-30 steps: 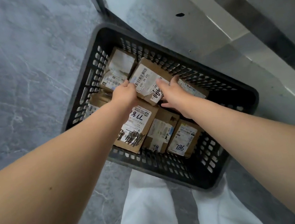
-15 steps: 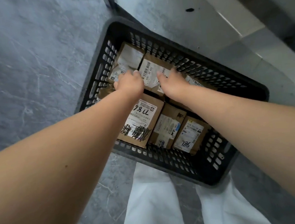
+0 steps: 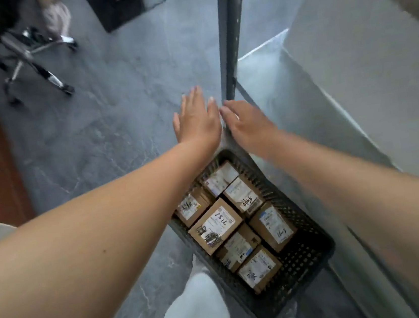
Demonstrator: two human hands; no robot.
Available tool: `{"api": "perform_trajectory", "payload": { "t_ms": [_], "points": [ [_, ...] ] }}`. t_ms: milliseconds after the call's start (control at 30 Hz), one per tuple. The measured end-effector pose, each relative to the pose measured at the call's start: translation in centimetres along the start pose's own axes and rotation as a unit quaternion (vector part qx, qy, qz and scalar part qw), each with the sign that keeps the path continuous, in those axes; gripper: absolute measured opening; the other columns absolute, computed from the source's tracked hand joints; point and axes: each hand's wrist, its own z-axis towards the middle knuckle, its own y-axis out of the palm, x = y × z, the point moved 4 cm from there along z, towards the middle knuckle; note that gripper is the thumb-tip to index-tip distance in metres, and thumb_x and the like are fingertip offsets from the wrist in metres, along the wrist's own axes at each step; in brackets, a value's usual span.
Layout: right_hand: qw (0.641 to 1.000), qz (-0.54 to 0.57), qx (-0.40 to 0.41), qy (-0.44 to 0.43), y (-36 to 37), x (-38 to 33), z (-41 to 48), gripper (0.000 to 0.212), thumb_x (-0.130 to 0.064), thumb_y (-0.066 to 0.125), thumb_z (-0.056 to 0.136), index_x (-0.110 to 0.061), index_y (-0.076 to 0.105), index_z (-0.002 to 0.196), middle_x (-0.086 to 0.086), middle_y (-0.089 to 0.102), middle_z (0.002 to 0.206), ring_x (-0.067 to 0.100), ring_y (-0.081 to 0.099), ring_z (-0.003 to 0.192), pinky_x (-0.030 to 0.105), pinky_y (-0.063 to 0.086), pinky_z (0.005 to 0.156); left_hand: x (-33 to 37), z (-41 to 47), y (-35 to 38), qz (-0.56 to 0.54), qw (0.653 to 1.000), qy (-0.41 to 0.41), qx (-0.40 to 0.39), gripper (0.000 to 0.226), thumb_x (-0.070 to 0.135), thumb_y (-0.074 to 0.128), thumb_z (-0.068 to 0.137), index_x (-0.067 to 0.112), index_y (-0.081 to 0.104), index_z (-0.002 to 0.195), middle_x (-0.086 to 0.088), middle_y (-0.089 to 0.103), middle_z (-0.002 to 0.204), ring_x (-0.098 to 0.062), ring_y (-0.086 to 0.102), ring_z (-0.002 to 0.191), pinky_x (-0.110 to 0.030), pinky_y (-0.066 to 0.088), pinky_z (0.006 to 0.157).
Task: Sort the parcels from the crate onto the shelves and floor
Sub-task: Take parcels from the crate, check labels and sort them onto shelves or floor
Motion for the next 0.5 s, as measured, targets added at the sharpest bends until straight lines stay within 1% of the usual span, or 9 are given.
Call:
{"api": "perform_trajectory", "payload": {
  "t_ms": [67, 133, 200, 267, 300, 367, 433, 500],
  "points": [
    [0.998, -0.011, 0.016, -0.053, -4.7, -5.7, -2.5, 0.047, -0.038, 0.035, 0.105, -0.014, 0.042, 0.145, 0.007, 0.044, 0.150, 0.022, 0.040, 0.138, 0.031, 0.030, 0.112, 3.7, -1.6, -7.6, 0.006, 0.997, 0.040, 0.066, 0.052, 0.035, 0.024, 0.106, 0.020, 0.018, 0.156, 0.005, 0.014, 0.164, -0.012, 0.005, 0.151, -0.039, 0.001, 0.120],
    [0.993, -0.032, 0.042, -0.109, -9.4, -11.9, -5.6, 0.052, -0.037, 0.036, 0.105, -0.013, 0.032, 0.151, 0.006, 0.034, 0.156, 0.019, 0.033, 0.143, 0.028, 0.024, 0.113, 7.2, -3.8, -15.8, 0.005, 0.987, 0.071, 0.146, 0.053, 0.033, 0.026, 0.106, 0.019, 0.019, 0.156, 0.005, 0.015, 0.164, -0.012, 0.005, 0.151, -0.040, 0.001, 0.120],
    [0.981, -0.052, 0.079, -0.171, -13.6, -18.4, -9.0, 0.055, -0.037, 0.035, 0.105, -0.014, 0.026, 0.154, 0.003, 0.029, 0.159, 0.018, 0.028, 0.145, 0.029, 0.022, 0.114, 10.8, -7.1, -23.6, 0.009, 0.970, 0.104, 0.221, 0.053, 0.032, 0.028, 0.106, 0.019, 0.018, 0.156, 0.005, 0.014, 0.164, -0.011, 0.004, 0.151, -0.041, 0.001, 0.120],
    [0.965, -0.053, 0.113, -0.231, -17.0, -25.0, -12.7, 0.055, -0.037, 0.034, 0.105, -0.015, 0.024, 0.155, 0.003, 0.028, 0.159, 0.019, 0.028, 0.145, 0.030, 0.023, 0.114, 13.9, -11.3, -30.2, 0.022, 0.948, 0.141, 0.283, 0.054, 0.031, 0.028, 0.105, 0.020, 0.016, 0.157, 0.005, 0.012, 0.164, -0.011, 0.003, 0.151, -0.042, 0.000, 0.121],
    [0.954, -0.058, 0.125, -0.266, -18.4, -28.4, -14.5, 0.055, -0.036, 0.034, 0.105, -0.015, 0.023, 0.155, 0.004, 0.028, 0.159, 0.020, 0.029, 0.144, 0.031, 0.025, 0.113, 15.3, -13.4, -33.3, 0.031, 0.936, 0.159, 0.312, 0.055, 0.031, 0.029, 0.105, 0.020, 0.015, 0.157, 0.005, 0.011, 0.164, -0.011, 0.003, 0.151, -0.042, -0.001, 0.121],
    [0.934, -0.080, 0.139, -0.319, -20.8, -34.5, -17.4, 0.057, -0.038, 0.034, 0.105, -0.015, 0.021, 0.156, 0.005, 0.025, 0.160, 0.021, 0.027, 0.146, 0.034, 0.026, 0.114, 17.7, -16.5, -38.2, 0.049, 0.919, 0.185, 0.346, 0.056, 0.033, 0.028, 0.104, 0.022, 0.012, 0.157, 0.006, 0.008, 0.165, -0.009, 0.000, 0.151, -0.044, -0.003, 0.122],
    [0.904, -0.107, 0.154, -0.384, -23.4, -41.0, -21.1, 0.058, -0.035, 0.035, 0.104, -0.014, 0.018, 0.156, 0.006, 0.022, 0.161, 0.022, 0.023, 0.147, 0.037, 0.025, 0.117, 19.7, -20.0, -43.3, 0.066, 0.898, 0.200, 0.385, 0.058, 0.036, 0.024, 0.103, 0.023, 0.009, 0.157, 0.007, 0.005, 0.165, -0.008, -0.004, 0.151, -0.046, -0.006, 0.122],
    [0.869, -0.124, 0.194, -0.438, -26.3, -46.5, -24.8, 0.058, -0.034, 0.036, 0.104, -0.014, 0.019, 0.156, 0.006, 0.025, 0.160, 0.023, 0.026, 0.146, 0.039, 0.028, 0.116, 21.6, -23.2, -48.4, 0.066, 0.876, 0.206, 0.430, 0.056, 0.037, 0.023, 0.105, 0.022, 0.009, 0.157, 0.008, 0.004, 0.165, -0.008, -0.004, 0.151, -0.047, -0.007, 0.121]
  ]
}}
